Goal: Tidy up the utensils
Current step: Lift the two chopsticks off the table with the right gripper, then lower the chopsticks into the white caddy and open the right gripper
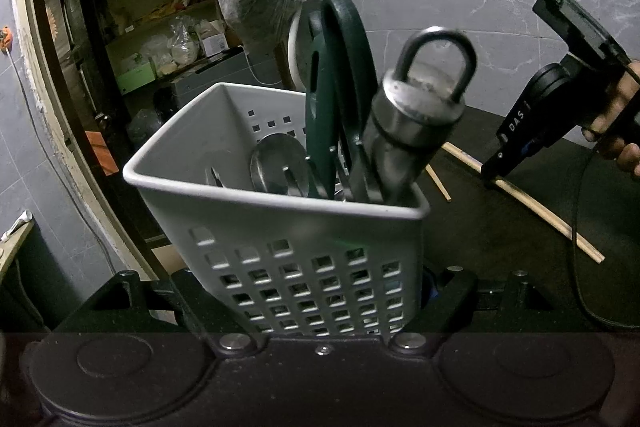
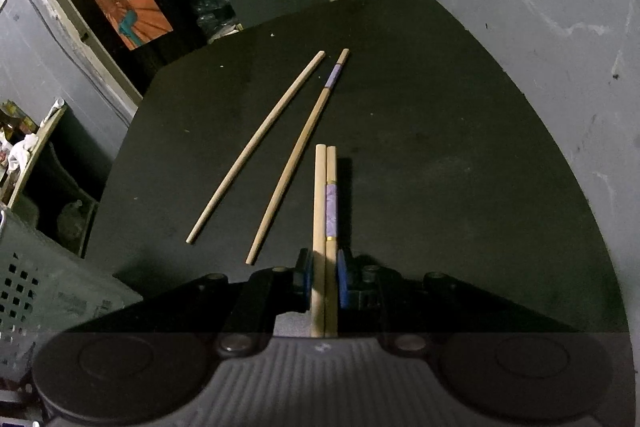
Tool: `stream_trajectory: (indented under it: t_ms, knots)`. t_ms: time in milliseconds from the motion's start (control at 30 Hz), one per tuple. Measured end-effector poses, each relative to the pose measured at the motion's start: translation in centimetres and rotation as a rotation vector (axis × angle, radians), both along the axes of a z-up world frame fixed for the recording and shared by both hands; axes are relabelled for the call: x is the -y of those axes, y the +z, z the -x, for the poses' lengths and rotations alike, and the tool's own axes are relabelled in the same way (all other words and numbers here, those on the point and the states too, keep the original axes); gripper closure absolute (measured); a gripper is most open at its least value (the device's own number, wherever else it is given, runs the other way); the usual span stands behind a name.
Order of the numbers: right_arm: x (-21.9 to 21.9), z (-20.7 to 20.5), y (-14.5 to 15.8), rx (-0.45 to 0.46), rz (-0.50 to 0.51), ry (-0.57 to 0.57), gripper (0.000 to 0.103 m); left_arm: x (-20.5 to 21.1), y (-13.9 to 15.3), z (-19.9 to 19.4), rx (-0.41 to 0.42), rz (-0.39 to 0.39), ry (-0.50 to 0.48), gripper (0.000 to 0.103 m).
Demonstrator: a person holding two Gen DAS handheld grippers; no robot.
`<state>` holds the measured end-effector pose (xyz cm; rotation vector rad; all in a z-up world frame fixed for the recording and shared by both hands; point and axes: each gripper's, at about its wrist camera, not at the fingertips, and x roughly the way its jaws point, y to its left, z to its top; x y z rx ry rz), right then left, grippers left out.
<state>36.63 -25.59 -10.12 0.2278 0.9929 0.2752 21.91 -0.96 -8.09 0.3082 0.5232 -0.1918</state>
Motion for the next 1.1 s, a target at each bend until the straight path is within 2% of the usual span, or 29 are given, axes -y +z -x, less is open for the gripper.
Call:
stream_trajectory:
  t_ms: [133, 333, 600, 833, 1100]
  knots:
    - [0.8, 0.5, 0.4, 0.057, -0.088, -0.019, 0.089, 0.0, 0.0, 0.0, 0.001, 0.001, 0.0, 0.019]
    - [1.7, 2.1, 1.2, 0.204, -0.214, -0.009, 0.089, 0.0, -0.1, 0.0, 0.001, -0.001, -0.001, 0.019]
    - [1.6, 3.3, 3.4, 0.364, -0.265, 0.012, 0.089, 0.0, -0.1, 0.0, 0.001, 0.0, -0.002, 0.019]
    - [0.9, 3.9, 7.4, 0.483, -0.314, 0.042, 0.088, 0.0, -0.1, 0.0, 0.003, 0.0, -0.002, 0.019]
    - [-1.7, 2.4, 13.9, 0.693, -0.402, 0.119, 0.088, 0.1, -0.4, -0.1, 0.008, 0.0, -0.005, 0.019]
